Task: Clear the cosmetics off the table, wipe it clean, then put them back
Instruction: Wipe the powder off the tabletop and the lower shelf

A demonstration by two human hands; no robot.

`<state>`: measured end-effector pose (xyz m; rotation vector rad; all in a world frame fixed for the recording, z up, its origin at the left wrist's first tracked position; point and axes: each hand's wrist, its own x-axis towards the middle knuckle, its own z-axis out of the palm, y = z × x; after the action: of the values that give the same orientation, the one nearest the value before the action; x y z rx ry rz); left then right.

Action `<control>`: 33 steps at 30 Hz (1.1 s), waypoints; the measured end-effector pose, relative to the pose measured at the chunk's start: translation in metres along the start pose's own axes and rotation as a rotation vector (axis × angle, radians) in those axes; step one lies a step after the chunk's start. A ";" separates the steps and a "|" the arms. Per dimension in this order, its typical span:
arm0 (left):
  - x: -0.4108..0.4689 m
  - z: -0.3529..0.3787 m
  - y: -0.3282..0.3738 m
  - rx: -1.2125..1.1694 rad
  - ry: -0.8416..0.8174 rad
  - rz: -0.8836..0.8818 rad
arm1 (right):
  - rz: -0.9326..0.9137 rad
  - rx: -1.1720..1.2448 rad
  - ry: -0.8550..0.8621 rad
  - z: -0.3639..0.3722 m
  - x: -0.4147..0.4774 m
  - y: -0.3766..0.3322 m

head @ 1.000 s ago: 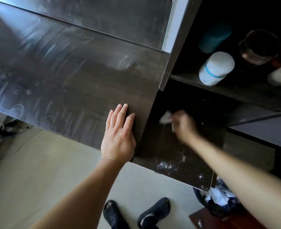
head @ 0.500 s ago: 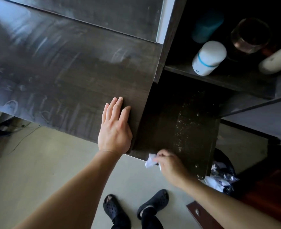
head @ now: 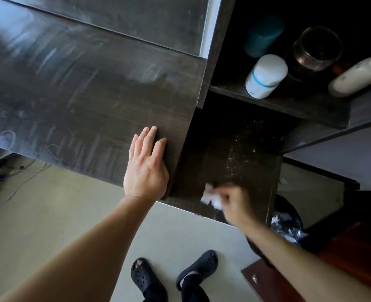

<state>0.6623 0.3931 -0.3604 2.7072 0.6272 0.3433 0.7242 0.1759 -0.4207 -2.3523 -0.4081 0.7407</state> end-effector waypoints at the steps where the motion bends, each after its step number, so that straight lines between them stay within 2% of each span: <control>1: 0.000 0.000 0.000 0.003 -0.002 -0.003 | -0.001 -0.021 0.114 -0.019 0.029 -0.006; 4: 0.000 0.000 0.002 0.003 0.001 -0.008 | 0.066 -0.103 0.381 -0.076 0.118 -0.019; 6: 0.000 0.001 0.001 0.006 0.008 -0.006 | 0.142 -0.178 0.346 -0.106 0.155 -0.030; 8: -0.001 0.002 0.000 0.010 0.015 -0.003 | 0.265 -0.294 0.211 -0.115 0.181 -0.029; 10: -0.001 0.002 0.000 0.018 0.020 -0.002 | 0.258 -0.451 0.187 -0.107 0.187 -0.029; 11: 0.000 0.003 0.000 0.024 0.022 -0.002 | 0.252 -0.457 0.189 -0.098 0.198 -0.015; 12: 0.000 0.003 0.000 0.027 0.021 -0.002 | 0.291 -0.294 0.232 -0.087 0.207 -0.001; 15: 0.000 0.003 0.000 0.029 0.020 -0.001 | 0.172 -0.154 0.407 -0.058 0.183 0.029; 18: -0.001 0.003 -0.001 0.031 0.025 -0.002 | -0.083 -0.216 0.157 -0.027 0.103 0.022; 20: -0.001 0.003 -0.001 0.026 0.033 -0.001 | -0.180 -0.245 -0.034 -0.031 0.087 0.024; 21: 0.000 0.003 -0.001 0.022 0.037 0.001 | -0.194 -0.237 -0.025 -0.040 0.098 0.022; 23: 0.000 0.004 -0.001 0.018 0.043 0.004 | -0.125 -0.167 0.136 -0.058 0.146 0.020; 25: 0.000 0.004 -0.001 0.021 0.045 0.002 | 0.049 -0.104 0.328 -0.079 0.197 0.015; 27: 0.000 0.004 0.000 0.019 0.043 0.002 | 0.202 -0.048 0.398 -0.082 0.218 0.022; 29: 0.000 0.004 0.000 0.017 0.038 0.004 | 0.192 -0.098 0.349 -0.069 0.200 0.030; 33: 0.000 0.004 -0.002 0.023 0.035 -0.002 | -0.076 -0.232 0.089 -0.026 0.074 0.040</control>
<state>0.6627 0.3934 -0.3648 2.7276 0.6477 0.3855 0.8021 0.1672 -0.4600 -2.5587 -0.5676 0.5773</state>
